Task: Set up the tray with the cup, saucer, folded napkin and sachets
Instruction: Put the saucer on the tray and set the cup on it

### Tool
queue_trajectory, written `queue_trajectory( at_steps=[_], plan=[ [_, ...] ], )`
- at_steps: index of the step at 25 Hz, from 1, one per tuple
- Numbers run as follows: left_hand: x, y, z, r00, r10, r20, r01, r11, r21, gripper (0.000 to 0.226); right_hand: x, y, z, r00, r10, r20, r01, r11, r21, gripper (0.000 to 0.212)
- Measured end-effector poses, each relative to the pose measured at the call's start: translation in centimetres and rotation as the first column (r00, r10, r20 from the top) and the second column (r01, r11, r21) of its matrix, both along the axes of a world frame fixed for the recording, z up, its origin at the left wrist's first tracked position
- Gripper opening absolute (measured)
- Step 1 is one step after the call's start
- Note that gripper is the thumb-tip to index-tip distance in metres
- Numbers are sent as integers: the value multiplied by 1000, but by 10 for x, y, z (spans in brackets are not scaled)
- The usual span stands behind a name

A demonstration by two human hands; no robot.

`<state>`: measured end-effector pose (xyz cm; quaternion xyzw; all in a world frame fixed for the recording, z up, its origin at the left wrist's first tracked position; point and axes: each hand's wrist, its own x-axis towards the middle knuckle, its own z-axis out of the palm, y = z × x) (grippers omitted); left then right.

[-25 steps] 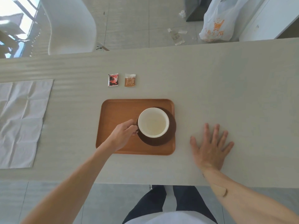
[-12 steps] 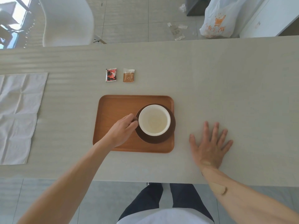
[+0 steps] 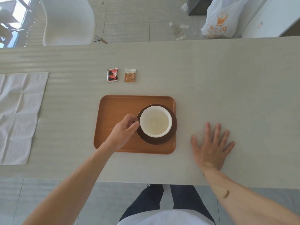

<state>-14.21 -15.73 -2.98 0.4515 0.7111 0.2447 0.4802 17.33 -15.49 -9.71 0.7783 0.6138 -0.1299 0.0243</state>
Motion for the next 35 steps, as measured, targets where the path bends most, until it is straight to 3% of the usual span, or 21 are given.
queue_trajectory(
  at_steps=[8,15,21,27,29,31,33,35],
  plan=[
    [2,0,-3,998,-19,-64,21,999,38,8,1,1,0,1000,-6,-1,6,1000,-4,76],
    [3,-3,-7,1000,17,-9,-17,998,56,7,2,0,-3,1000,-10,-6,10,1000,3,76],
    [8,-21,-11,971,211,110,-218,974,60,36,3,1,-7,999,11,36,-10,1000,-24,76],
    [10,-96,-2,930,350,-111,-335,933,133,7,-2,2,17,997,69,-17,-71,989,-127,76],
    [7,-124,10,919,336,-207,-300,935,188,8,5,4,30,991,133,-16,-133,977,-166,75],
    [2,-153,24,905,332,-264,-290,939,187,9,9,2,49,949,313,-33,-314,936,-156,61],
    [-2,-182,33,901,321,-292,-300,947,114,7,1,-5,67,860,503,-83,-509,845,-160,40],
    [-9,-209,38,907,312,-283,-329,944,-11,8,-21,-23,89,765,634,-114,-643,740,-200,35]
  ],
)
